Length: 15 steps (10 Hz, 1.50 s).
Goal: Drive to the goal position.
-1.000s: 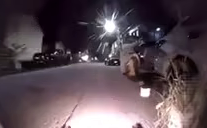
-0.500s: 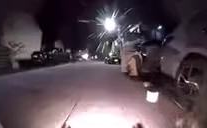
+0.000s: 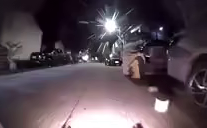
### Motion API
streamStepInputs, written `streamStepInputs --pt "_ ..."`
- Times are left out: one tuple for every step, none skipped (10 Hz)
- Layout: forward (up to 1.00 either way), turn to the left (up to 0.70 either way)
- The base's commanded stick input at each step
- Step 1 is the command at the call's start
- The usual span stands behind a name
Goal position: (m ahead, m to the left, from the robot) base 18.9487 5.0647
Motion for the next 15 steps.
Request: streamStepInputs --pt "0.60 -0.15" --pt "0.60 -0.15" --pt "0.60 -0.15" --pt "0.60 -0.14" --pt "0.60 -0.05" --pt "0.60 0.00" --pt "0.60 0.00" --pt "0.60 0.00" --pt "0.60 0.00" --pt "0.60 0.00" --pt "0.60 0.00" --pt "0.60 -0.08" --pt "0.60 -0.15" --pt "0.60 -0.15" --pt "0.60 -0.15"
